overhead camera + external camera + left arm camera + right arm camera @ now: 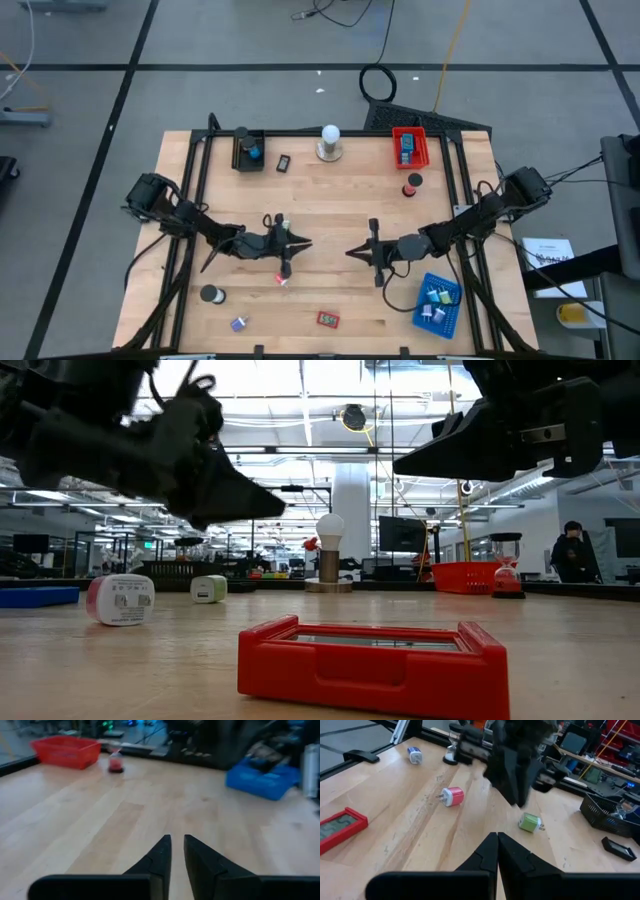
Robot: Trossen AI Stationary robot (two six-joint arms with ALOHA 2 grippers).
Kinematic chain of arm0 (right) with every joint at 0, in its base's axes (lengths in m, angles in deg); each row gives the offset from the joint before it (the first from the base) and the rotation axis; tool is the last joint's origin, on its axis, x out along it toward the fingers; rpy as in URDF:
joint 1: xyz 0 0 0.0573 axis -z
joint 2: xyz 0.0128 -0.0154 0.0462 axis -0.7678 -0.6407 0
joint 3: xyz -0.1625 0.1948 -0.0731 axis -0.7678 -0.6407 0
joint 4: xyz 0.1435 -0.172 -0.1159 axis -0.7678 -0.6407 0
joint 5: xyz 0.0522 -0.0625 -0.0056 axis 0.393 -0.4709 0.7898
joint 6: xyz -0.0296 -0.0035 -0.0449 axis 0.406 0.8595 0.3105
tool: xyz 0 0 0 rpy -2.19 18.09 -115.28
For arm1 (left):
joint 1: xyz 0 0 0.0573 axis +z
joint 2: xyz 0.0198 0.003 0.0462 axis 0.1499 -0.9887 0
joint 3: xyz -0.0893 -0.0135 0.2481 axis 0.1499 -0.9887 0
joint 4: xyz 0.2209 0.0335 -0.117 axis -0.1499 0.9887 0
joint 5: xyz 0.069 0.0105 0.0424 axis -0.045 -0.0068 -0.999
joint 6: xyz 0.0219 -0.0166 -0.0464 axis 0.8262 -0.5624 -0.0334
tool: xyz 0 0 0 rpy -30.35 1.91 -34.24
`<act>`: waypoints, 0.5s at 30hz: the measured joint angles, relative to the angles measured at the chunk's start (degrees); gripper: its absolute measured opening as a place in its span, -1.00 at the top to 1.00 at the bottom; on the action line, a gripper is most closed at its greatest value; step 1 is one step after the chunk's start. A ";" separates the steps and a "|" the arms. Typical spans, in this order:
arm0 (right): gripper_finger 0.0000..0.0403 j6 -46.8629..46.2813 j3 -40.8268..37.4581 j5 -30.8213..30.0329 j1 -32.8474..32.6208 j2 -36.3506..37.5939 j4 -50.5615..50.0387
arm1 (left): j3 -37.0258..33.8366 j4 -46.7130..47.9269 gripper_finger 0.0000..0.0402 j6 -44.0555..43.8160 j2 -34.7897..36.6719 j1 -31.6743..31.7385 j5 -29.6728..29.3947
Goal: Pick & Place Office items
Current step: Put the blue digital clock into the red bin
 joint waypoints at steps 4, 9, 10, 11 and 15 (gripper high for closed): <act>1.00 -0.09 0.00 0.00 0.00 0.00 0.20 | 0.00 1.50 0.96 3.24 3.44 -2.70 -1.16; 0.98 -0.11 0.00 0.02 0.00 0.00 0.37 | 0.00 9.19 0.97 4.96 10.24 -5.92 -5.20; 0.98 -0.11 0.00 0.03 0.00 0.00 0.42 | 0.00 11.01 0.98 5.16 11.26 -6.50 -5.99; 0.98 -0.11 0.00 0.02 0.00 0.00 0.42 | 0.00 12.87 0.98 5.31 12.33 -6.96 -6.24; 0.98 -0.13 0.00 0.04 0.00 0.00 0.44 | 0.00 17.96 0.91 3.77 16.51 -8.16 -6.08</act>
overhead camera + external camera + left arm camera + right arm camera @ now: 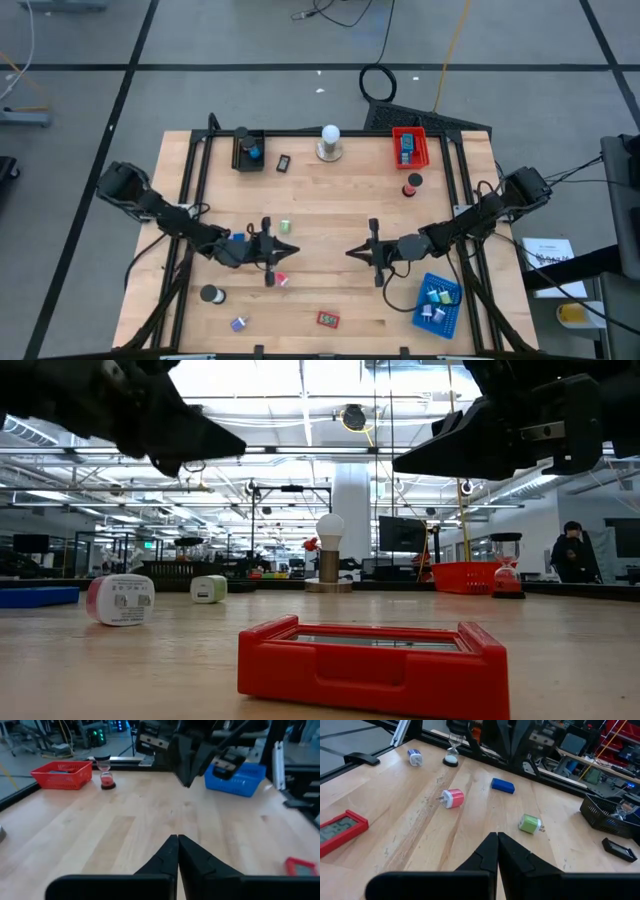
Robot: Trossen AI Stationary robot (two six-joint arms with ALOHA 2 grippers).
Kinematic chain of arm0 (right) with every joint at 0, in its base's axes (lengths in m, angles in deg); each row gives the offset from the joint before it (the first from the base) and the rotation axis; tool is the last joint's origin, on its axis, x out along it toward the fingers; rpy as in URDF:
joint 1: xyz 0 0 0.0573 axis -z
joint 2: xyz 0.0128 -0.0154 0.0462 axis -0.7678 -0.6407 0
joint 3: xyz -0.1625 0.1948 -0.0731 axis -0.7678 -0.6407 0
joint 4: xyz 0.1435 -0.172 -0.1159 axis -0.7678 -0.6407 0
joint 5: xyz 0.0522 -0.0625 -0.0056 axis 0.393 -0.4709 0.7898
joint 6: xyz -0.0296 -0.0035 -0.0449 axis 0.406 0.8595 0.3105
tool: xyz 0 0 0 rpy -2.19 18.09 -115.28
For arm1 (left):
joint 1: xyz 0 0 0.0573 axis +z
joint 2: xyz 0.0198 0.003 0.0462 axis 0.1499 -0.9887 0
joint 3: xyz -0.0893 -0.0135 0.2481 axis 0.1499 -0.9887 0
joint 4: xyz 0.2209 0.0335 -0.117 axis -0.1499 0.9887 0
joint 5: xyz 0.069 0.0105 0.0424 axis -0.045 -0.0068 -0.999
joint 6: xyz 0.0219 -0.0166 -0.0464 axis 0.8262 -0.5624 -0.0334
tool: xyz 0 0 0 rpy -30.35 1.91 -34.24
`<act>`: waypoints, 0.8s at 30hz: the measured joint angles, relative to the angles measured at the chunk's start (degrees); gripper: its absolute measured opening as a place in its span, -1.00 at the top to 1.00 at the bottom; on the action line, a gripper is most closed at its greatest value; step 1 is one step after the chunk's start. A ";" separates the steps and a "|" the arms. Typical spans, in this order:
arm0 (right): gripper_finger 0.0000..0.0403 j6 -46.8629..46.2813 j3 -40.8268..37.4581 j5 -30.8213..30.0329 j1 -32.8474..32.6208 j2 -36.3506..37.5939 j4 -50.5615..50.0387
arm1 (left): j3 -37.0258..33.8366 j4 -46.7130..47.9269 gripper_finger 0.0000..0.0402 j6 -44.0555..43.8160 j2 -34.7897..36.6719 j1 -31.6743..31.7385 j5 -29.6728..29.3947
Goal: Pick & Place Office items
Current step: Put the blue digital clock into the red bin
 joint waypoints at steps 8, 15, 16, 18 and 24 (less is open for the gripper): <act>0.98 -0.01 0.00 -0.01 0.00 0.00 0.02 | 0.00 13.56 0.97 -1.52 10.49 -3.05 -3.71; 0.98 -0.02 0.01 -0.02 0.00 0.00 0.02 | 0.00 16.37 0.85 -5.87 12.58 -4.01 -2.00; 0.98 -0.02 0.00 0.00 0.00 0.00 0.02 | 0.00 16.50 0.84 -7.40 12.58 -3.65 -2.29; 0.98 -0.02 0.02 -0.02 0.00 0.00 0.02 | 0.00 17.68 0.84 -9.96 12.58 -2.82 -3.11; 0.98 -0.02 0.02 0.00 0.00 0.00 0.02 | -0.02 21.30 0.98 -8.38 15.05 -3.34 -6.52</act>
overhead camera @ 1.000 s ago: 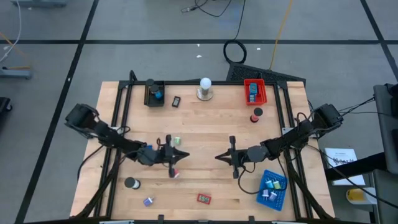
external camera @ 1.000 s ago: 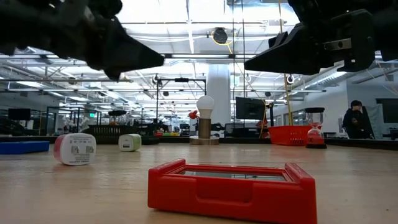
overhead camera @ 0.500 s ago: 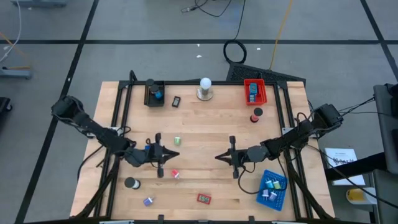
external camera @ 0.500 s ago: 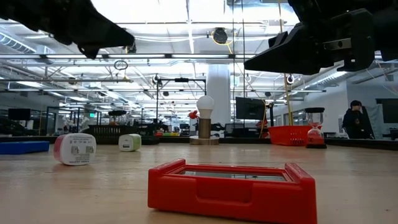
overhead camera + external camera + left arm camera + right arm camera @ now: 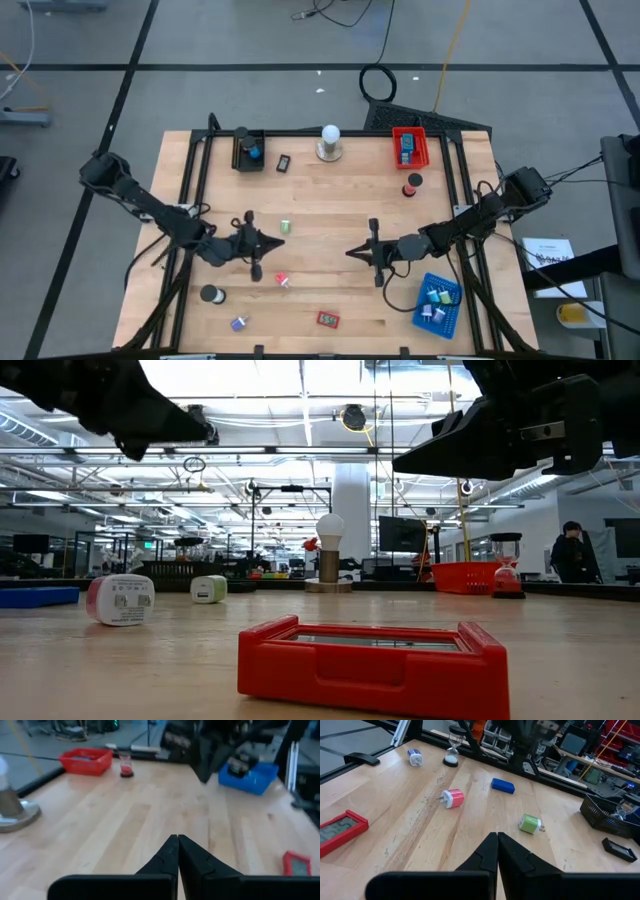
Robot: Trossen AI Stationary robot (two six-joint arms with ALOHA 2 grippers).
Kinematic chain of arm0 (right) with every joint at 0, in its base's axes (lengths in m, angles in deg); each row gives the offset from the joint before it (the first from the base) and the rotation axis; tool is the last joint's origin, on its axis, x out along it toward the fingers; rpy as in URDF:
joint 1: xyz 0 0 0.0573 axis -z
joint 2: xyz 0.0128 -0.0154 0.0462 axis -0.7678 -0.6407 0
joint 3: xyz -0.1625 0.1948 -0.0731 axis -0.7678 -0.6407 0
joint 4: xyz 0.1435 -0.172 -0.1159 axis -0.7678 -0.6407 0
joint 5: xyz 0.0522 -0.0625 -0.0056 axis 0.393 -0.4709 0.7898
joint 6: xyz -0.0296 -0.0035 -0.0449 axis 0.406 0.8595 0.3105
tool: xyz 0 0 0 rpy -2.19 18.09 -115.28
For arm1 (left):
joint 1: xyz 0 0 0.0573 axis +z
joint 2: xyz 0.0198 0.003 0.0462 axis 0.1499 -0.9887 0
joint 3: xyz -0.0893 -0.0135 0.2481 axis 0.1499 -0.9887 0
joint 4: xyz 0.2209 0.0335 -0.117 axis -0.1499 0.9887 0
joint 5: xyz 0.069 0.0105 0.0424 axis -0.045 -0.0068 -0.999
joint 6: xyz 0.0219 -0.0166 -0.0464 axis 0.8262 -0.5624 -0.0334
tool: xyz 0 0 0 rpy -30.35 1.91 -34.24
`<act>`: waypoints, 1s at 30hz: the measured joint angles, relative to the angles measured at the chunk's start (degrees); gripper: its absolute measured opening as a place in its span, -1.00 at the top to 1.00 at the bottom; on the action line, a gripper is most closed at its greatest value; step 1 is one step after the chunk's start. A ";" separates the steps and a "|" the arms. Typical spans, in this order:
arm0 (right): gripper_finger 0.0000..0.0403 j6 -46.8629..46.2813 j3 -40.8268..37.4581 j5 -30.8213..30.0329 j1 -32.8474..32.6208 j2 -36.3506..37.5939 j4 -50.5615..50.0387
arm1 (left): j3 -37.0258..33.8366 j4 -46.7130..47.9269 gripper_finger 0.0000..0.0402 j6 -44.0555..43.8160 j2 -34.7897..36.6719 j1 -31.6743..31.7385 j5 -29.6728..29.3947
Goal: Pick & Place Office items
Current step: Put the blue digital clock into the red bin
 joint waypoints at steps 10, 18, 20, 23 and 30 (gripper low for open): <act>0.98 0.00 0.00 -0.02 0.00 0.00 0.00 | 1.95 18.59 0.97 -5.68 12.08 -0.29 3.12; 0.98 0.00 0.00 -0.02 -0.02 0.00 0.00 | 5.68 25.01 0.83 -19.83 12.31 3.46 14.51; 0.98 0.00 0.00 0.00 -0.02 0.00 0.00 | 9.73 35.65 0.79 -22.88 12.27 3.67 14.69; 0.98 0.00 0.00 -0.01 -0.02 0.00 0.00 | 16.88 50.75 0.66 -27.02 11.87 3.27 16.17; 0.98 0.00 0.00 -0.02 -0.02 -0.02 0.00 | 27.88 69.75 0.18 -39.15 5.39 2.24 21.97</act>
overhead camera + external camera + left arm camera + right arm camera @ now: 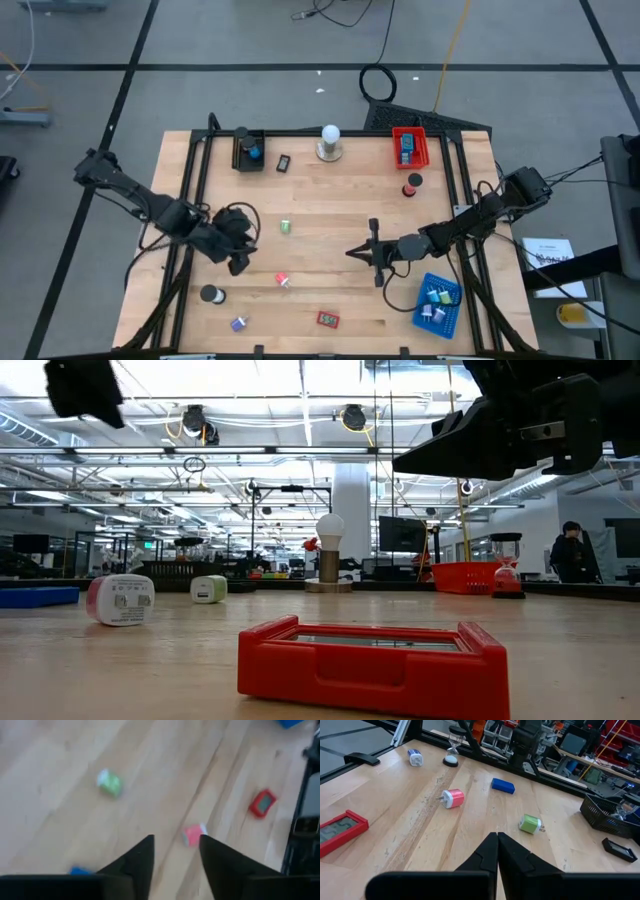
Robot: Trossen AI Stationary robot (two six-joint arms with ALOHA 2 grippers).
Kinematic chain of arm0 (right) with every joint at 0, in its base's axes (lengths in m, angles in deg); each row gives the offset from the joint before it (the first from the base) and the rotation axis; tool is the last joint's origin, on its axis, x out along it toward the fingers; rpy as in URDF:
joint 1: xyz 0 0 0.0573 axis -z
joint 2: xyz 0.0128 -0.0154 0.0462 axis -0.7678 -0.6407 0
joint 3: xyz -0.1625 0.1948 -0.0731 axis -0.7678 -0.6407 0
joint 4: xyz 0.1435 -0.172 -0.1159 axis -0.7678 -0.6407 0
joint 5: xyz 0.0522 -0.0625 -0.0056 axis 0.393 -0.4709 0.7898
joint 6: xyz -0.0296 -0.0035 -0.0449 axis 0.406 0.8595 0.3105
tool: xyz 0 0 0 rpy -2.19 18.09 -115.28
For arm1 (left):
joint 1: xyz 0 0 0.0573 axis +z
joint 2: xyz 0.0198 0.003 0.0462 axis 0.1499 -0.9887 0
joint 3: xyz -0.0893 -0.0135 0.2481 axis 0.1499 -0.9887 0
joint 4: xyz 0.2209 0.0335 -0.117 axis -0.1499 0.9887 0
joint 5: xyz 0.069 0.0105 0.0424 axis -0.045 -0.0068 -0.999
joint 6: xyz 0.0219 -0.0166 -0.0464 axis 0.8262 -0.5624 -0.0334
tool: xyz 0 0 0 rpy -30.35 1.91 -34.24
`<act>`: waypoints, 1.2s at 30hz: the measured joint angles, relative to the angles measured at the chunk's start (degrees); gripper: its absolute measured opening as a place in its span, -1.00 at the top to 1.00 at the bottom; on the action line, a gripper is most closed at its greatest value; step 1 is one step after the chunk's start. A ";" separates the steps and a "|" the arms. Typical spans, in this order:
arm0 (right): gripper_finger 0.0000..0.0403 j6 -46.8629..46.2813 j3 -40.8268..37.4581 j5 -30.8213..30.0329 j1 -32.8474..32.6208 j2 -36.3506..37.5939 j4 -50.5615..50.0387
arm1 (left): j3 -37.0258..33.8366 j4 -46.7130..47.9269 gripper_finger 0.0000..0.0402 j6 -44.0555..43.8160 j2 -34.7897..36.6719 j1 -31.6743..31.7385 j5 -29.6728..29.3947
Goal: Pick & Place Office items
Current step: Put the blue digital clock into the red bin
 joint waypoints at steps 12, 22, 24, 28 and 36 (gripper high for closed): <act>0.98 0.00 0.00 0.00 0.00 0.00 0.00 | 0.20 6.77 -0.20 -19.37 -11.69 -1.52 7.69; 0.98 0.00 0.00 0.00 0.00 0.00 0.00 | 0.14 8.53 -0.45 -25.71 -17.65 -0.50 12.60; 0.98 -0.01 0.00 0.00 0.00 0.00 0.00 | 0.10 8.27 -0.54 -26.78 -18.60 -0.87 12.73; 0.98 -0.01 0.00 0.00 0.00 0.00 0.00 | -0.08 7.77 -0.67 -26.86 -19.34 -2.23 10.98; 0.98 -0.01 0.00 0.01 0.00 0.00 0.00 | -4.62 6.89 -0.69 -30.91 -19.34 -2.70 9.95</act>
